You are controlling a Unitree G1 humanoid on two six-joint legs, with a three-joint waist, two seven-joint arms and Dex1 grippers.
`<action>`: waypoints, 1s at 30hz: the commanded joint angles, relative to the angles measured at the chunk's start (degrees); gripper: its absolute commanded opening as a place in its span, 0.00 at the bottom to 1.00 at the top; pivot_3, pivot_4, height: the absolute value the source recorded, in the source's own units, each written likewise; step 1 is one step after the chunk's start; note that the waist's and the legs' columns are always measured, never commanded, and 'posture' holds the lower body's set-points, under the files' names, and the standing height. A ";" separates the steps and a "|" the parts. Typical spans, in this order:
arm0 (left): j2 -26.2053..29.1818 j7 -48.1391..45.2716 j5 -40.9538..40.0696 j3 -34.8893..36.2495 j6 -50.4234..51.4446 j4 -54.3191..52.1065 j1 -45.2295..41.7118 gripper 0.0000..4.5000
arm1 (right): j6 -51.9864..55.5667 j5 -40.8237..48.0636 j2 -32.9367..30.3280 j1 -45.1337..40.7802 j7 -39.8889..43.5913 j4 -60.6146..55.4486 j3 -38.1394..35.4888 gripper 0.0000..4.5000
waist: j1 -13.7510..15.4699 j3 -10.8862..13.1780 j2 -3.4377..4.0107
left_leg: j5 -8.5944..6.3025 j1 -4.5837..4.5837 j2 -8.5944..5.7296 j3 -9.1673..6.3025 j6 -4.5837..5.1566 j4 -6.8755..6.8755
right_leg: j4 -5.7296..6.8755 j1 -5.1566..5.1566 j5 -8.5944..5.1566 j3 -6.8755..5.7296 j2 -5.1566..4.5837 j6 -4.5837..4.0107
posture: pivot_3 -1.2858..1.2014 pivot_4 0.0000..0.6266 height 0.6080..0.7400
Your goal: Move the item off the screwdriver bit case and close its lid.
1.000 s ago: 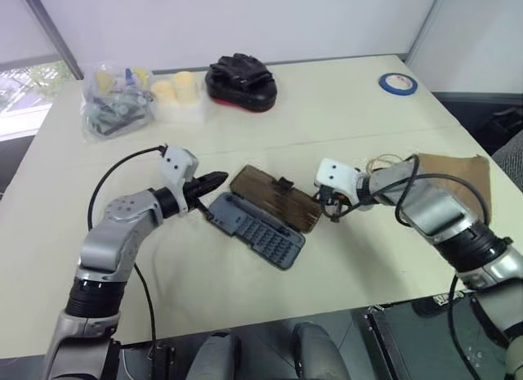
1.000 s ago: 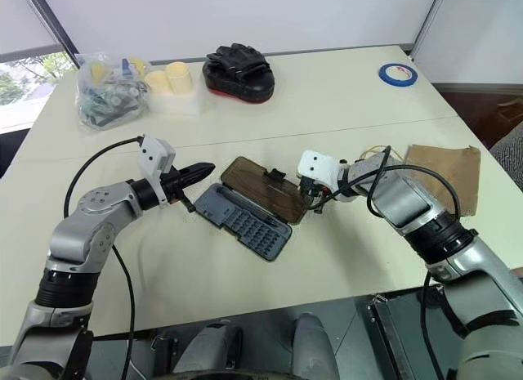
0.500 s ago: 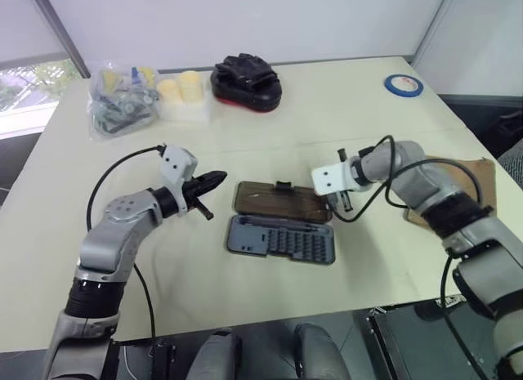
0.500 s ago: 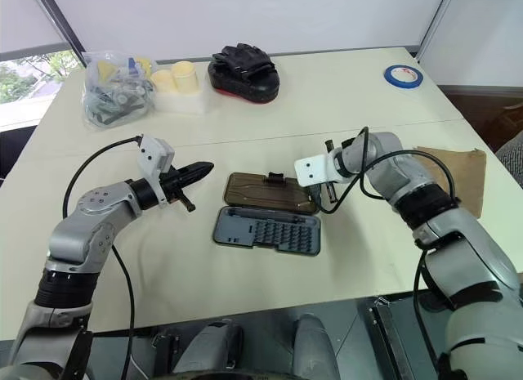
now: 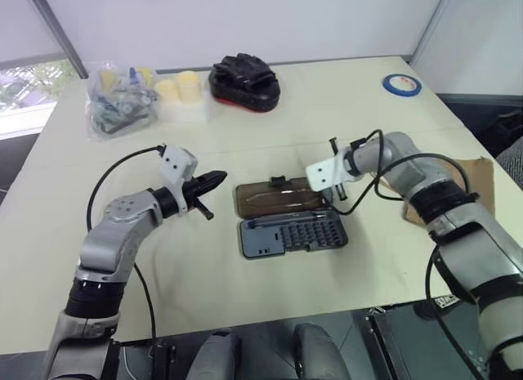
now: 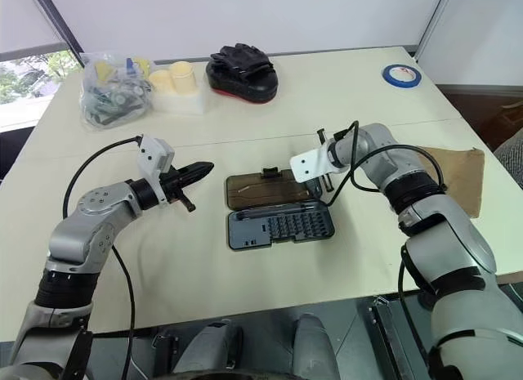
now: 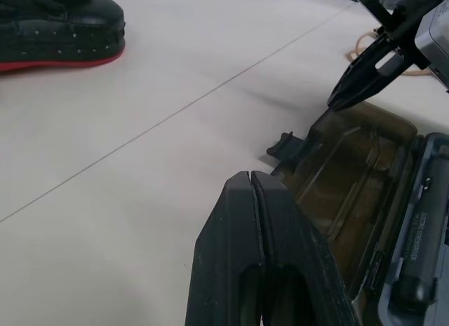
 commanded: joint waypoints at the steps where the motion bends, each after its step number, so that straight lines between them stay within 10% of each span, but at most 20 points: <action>1: 0.32 0.01 0.00 1.11 -1.05 -1.52 -0.22 0.00 | 1.57 -1.67 -1.79 0.55 3.02 -2.96 -1.06 0.02 | 0.09 0.00 0.00 | 0.00 0.00 0.00 0.00 0.00 0.00 | 0.00 0.00 0.00 0.00 0.00 0.00 | 0.52 0.24 1.00; 9: 0.33 -0.56 0.04 0.80 -1.20 -0.86 -0.69 0.00 | 6.77 -1.42 -1.63 2.97 3.70 -6.23 -4.01 0.02 | 0.10 0.00 0.00 | 0.00 0.00 0.00 0.00 0.00 0.00 | 0.01 0.00 0.00 0.00 0.00 0.00 | 0.52 0.24 1.00; 19: 1.40 -4.88 -1.00 -0.20 -0.30 -0.41 -1.64 0.00 | 13.90 1.27 -0.99 4.81 5.00 -10.37 -8.77 0.98 | 0.04 0.00 0.00 | 0.00 0.01 0.00 0.01 0.00 0.01 | 0.02 0.00 0.00 0.00 0.00 0.00 | 0.52 0.24 1.00; 30: 5.49 -18.88 -4.78 -4.29 3.93 2.54 -7.20 0.00 | 39.64 9.54 0.64 10.24 6.74 -31.40 -17.98 1.00 | 0.12 0.01 0.02 | 0.00 -0.02 0.00 -0.03 0.00 0.03 | 0.05 0.00 0.00 -0.02 0.00 0.00 | 0.52 0.24 1.00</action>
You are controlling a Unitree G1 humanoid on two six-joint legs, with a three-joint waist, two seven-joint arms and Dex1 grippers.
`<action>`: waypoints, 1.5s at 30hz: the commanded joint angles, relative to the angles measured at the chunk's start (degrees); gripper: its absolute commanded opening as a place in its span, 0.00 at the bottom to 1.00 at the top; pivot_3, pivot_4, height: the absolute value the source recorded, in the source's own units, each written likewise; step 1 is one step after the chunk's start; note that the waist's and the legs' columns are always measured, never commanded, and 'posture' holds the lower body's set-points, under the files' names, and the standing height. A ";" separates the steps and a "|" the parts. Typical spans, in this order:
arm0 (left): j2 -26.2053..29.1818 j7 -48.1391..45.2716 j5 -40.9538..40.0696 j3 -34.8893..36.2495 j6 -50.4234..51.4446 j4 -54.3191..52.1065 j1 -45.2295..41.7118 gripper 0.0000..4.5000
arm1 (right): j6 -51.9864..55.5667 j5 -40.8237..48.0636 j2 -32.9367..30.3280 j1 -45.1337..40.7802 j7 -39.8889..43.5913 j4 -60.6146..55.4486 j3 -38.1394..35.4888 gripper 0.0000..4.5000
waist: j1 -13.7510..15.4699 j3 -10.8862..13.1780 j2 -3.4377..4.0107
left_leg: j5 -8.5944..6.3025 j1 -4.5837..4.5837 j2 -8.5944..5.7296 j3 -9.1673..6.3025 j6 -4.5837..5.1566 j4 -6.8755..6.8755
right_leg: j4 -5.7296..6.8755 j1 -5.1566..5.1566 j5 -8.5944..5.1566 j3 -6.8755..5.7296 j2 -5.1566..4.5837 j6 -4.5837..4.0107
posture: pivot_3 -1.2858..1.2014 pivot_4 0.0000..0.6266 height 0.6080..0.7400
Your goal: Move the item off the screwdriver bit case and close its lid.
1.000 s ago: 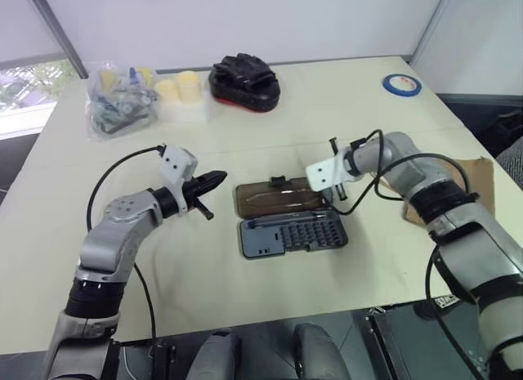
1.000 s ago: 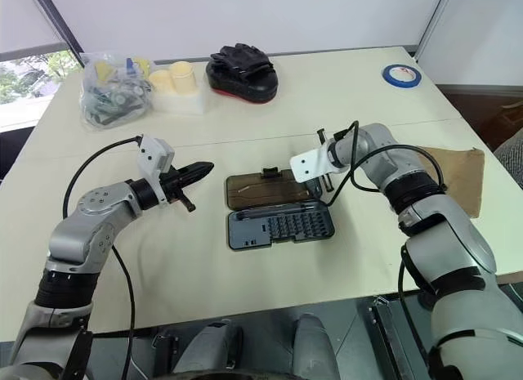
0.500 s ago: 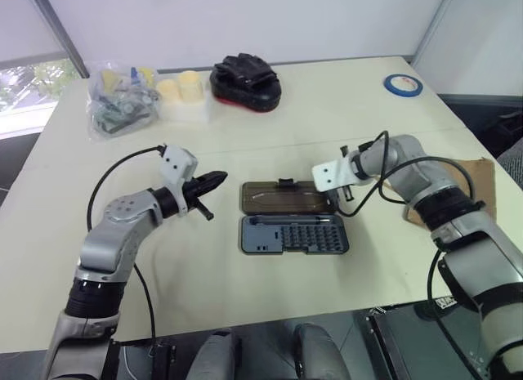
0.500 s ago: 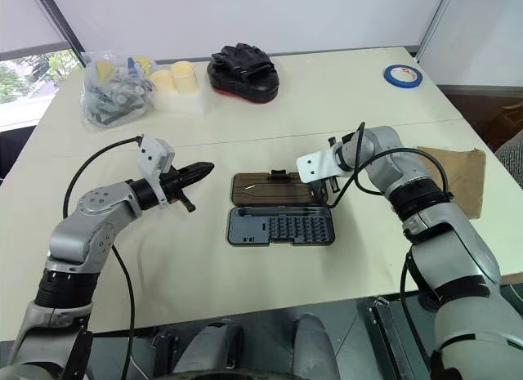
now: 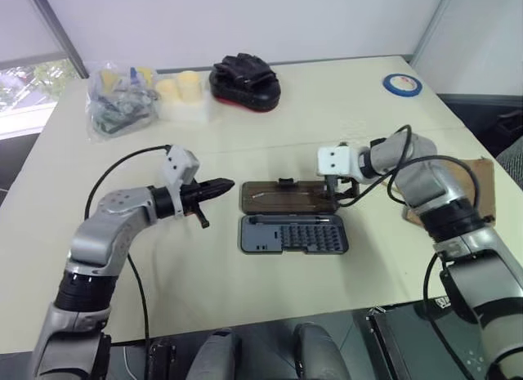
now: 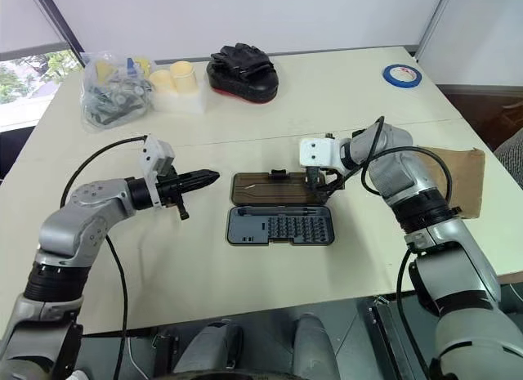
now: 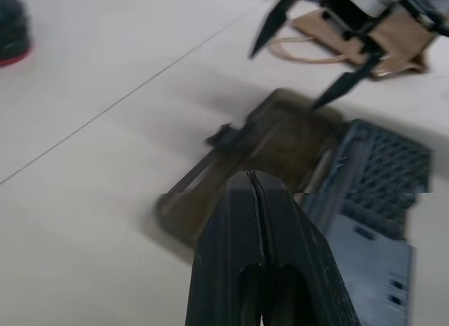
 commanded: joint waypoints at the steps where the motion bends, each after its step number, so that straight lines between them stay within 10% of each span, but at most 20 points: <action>1: 0.92 -5.13 -0.36 -2.70 -0.02 1.08 -2.58 0.00 | 4.91 1.09 0.68 -0.31 -3.00 -5.01 -2.94 1.00 | -0.05 0.00 0.00 | 0.00 0.00 0.00 0.00 0.00 0.00 | 0.00 0.00 0.00 0.00 0.00 0.00 | 0.52 0.24 1.00; 18: -0.60 -17.96 9.95 -16.73 -11.00 11.12 -2.51 0.00 | 13.02 2.07 2.24 0.30 -13.25 -7.10 -4.80 1.00 | -0.11 0.00 0.00 | 0.00 -0.02 -0.01 0.08 0.00 0.00 | 0.01 -0.02 0.00 -0.01 0.00 0.00 | 0.52 0.24 1.00; 45: -2.71 -15.13 16.22 -17.90 -18.52 16.35 -0.04 0.00 | 15.78 10.36 6.15 -3.15 -10.87 12.68 -2.93 1.00 | 0.01 -0.04 0.03 | 0.00 0.11 -0.02 0.08 0.01 0.06 | 0.06 0.14 0.00 -0.04 0.00 0.00 | 0.52 0.24 1.00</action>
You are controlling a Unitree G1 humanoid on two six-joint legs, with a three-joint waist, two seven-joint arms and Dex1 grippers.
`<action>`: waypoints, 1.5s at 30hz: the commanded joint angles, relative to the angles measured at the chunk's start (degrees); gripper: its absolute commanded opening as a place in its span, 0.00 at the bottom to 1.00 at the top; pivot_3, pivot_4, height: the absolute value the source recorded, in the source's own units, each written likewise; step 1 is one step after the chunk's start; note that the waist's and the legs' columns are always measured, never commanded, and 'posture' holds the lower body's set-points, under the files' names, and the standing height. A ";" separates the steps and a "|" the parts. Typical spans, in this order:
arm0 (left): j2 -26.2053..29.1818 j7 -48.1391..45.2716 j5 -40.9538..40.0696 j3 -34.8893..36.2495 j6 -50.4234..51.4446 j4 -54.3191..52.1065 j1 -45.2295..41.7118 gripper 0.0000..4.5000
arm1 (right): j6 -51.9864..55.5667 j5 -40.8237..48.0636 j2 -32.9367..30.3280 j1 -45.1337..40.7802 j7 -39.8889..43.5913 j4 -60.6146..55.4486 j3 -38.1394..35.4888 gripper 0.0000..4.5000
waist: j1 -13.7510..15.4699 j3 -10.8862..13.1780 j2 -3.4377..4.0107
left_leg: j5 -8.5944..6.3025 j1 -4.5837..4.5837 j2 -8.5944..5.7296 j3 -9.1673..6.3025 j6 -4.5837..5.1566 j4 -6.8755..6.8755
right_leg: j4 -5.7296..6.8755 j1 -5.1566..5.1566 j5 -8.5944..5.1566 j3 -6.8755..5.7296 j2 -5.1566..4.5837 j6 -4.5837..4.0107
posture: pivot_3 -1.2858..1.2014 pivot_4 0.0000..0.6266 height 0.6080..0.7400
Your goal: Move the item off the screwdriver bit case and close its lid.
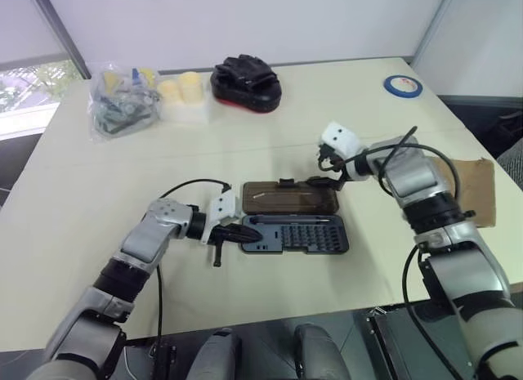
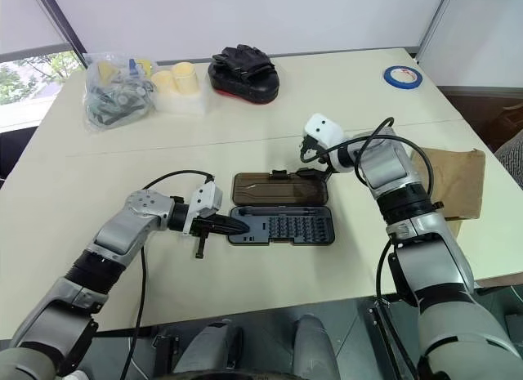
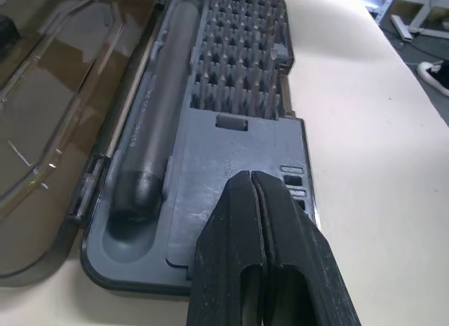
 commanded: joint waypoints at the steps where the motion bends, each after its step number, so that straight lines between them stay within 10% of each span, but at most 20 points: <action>1: 0.48 1.52 2.37 -0.34 0.89 0.61 1.65 0.00 | -1.75 0.04 0.00 0.51 -0.12 -0.32 -0.22 1.00 | -0.04 0.00 0.00 | 0.00 0.00 0.00 -0.01 0.00 0.00 | 0.00 0.00 0.00 0.00 0.00 0.00 | 0.52 0.24 1.00; 25: 0.74 3.50 1.57 0.23 2.94 -2.97 3.22 0.00 | -7.02 -0.88 1.20 1.66 -1.99 5.21 0.48 1.00 | -0.19 -0.03 0.03 | 0.00 0.02 0.01 -0.08 0.00 -0.01 | 0.01 -0.01 0.00 0.01 0.00 0.00 | 0.52 0.24 1.00; 35: 0.36 4.24 1.55 0.32 2.74 -3.11 3.02 0.00 | -6.02 -2.16 0.54 3.98 0.12 3.06 2.26 0.02 | -0.26 -0.15 -0.02 | 0.00 0.07 0.01 -0.08 0.00 0.03 | 0.02 0.04 0.00 0.01 0.00 0.00 | 0.52 0.24 1.00; 45: -0.53 5.55 1.53 1.05 1.84 -2.12 1.95 0.00 | -5.43 -4.25 -0.52 5.88 4.10 0.04 5.96 0.01 | -0.04 -0.26 0.00 | 0.02 0.13 0.01 -0.08 -0.03 0.05 | 0.04 0.15 0.00 0.00 0.02 0.00 | 0.52 0.24 1.00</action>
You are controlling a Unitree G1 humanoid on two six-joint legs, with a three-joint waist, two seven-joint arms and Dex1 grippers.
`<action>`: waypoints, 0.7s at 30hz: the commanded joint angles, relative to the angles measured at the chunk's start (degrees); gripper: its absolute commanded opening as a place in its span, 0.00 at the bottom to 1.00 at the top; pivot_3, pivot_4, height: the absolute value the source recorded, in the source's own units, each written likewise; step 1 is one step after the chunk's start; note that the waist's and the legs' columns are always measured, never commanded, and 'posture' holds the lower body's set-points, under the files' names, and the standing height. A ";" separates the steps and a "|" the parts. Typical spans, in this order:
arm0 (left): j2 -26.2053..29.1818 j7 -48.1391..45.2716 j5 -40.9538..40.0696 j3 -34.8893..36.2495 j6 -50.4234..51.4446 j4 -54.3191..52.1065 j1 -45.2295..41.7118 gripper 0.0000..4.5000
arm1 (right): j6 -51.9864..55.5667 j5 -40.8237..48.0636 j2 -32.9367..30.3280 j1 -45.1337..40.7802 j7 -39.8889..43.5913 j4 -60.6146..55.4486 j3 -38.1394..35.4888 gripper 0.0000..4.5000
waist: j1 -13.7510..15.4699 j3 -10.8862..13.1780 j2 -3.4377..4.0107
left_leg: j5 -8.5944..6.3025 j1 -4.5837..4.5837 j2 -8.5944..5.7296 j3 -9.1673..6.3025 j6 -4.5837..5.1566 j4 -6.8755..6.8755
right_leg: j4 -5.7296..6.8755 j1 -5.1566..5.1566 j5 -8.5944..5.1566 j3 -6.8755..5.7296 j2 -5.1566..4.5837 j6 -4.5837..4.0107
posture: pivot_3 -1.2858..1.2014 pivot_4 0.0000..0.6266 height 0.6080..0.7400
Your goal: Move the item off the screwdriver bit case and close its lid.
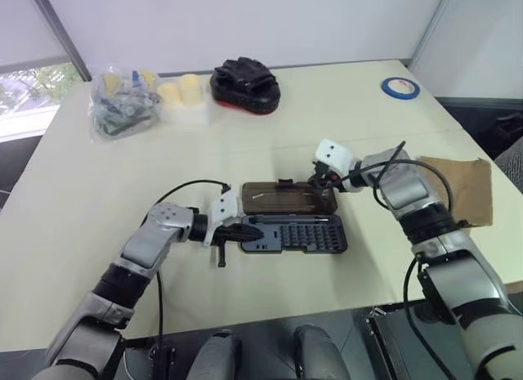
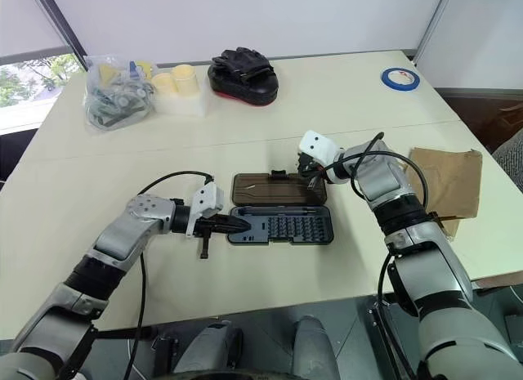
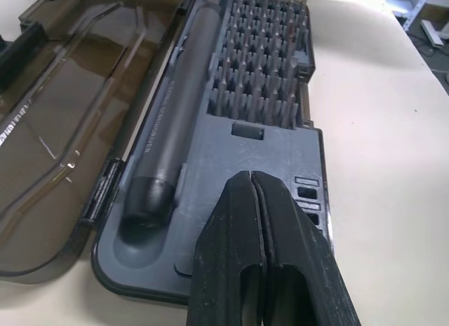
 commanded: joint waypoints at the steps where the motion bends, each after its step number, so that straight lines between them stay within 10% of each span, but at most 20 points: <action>1: 0.10 0.89 1.34 0.56 0.13 0.52 0.24 0.00 | 1.23 -2.11 -0.65 2.61 2.65 -0.16 3.62 0.01 | 0.06 0.00 0.00 | 0.00 0.00 0.00 0.00 0.00 0.00 | 0.00 0.00 0.00 0.00 0.00 0.00 | 0.52 0.24 1.00; 7: -0.42 1.49 1.45 0.66 -0.11 0.76 0.17 0.00 | -0.42 -3.53 -0.42 2.36 3.86 1.15 4.54 0.01 | 0.18 -0.03 0.00 | 0.00 -0.01 0.00 0.00 0.00 -0.02 | -0.01 0.00 0.00 -0.03 0.00 0.00 | 0.52 0.24 1.00; 11: -0.71 1.80 1.59 0.74 -0.27 0.86 0.18 0.00 | -2.09 -4.71 0.40 0.53 3.27 4.47 4.77 0.31 | 0.21 -0.04 -0.01 | 0.00 -0.01 -0.01 0.01 0.00 -0.02 | -0.02 0.00 0.00 -0.04 0.00 0.00 | 0.52 0.24 1.00; 21: -1.78 2.60 2.19 0.92 -0.96 1.32 0.16 0.00 | -9.71 -7.26 2.14 -5.93 2.50 18.56 5.37 0.31 | -0.12 -0.07 -0.01 | 0.01 0.01 0.00 -0.01 -0.01 -0.01 | -0.02 0.01 0.00 -0.03 0.00 0.00 | 0.52 0.24 1.00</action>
